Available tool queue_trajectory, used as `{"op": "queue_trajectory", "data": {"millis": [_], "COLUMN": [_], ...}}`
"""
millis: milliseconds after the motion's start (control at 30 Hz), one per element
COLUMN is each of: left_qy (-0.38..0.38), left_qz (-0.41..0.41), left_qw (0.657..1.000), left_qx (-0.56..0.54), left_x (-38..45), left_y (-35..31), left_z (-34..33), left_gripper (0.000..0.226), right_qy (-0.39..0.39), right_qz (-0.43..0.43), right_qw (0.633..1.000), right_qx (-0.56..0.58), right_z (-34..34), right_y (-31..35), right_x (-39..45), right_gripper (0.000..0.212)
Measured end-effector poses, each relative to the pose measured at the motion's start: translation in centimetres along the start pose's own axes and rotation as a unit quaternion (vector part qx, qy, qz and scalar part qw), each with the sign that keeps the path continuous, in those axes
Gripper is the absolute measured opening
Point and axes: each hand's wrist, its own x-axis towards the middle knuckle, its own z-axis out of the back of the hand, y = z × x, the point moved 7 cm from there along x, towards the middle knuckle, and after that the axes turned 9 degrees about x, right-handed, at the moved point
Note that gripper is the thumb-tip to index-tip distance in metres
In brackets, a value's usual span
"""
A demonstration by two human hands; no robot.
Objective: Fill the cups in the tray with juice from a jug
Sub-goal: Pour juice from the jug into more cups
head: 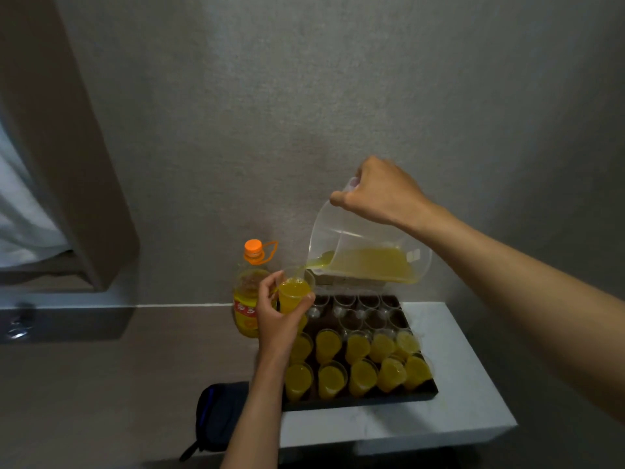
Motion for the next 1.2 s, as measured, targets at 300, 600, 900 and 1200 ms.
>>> {"op": "queue_trajectory", "data": {"millis": [300, 600, 900, 1200], "left_qy": [0.009, 0.007, 0.015, 0.016], "left_qz": [0.002, -0.007, -0.006, 0.002], "left_qw": [1.000, 1.000, 1.000, 1.000], "left_qx": [0.006, 0.004, 0.001, 0.001], "left_x": [-0.1, 0.0, 0.6, 1.3], "left_y": [0.0, -0.2, 0.0, 0.5], "left_z": [0.0, 0.3, 0.4, 0.4], "left_gripper": [0.059, 0.058, 0.059, 0.060], "right_qy": [0.004, 0.004, 0.002, 0.014], "right_qz": [0.005, 0.005, 0.003, 0.009], "right_qw": [1.000, 1.000, 1.000, 1.000], "right_qx": [0.002, 0.006, 0.006, 0.022], "right_z": [-0.3, -0.5, -0.8, -1.7], "right_y": [-0.1, 0.0, 0.1, -0.4], "right_x": [0.2, 0.5, 0.8, 1.1], "right_gripper": [0.046, 0.044, 0.049, 0.046]}}
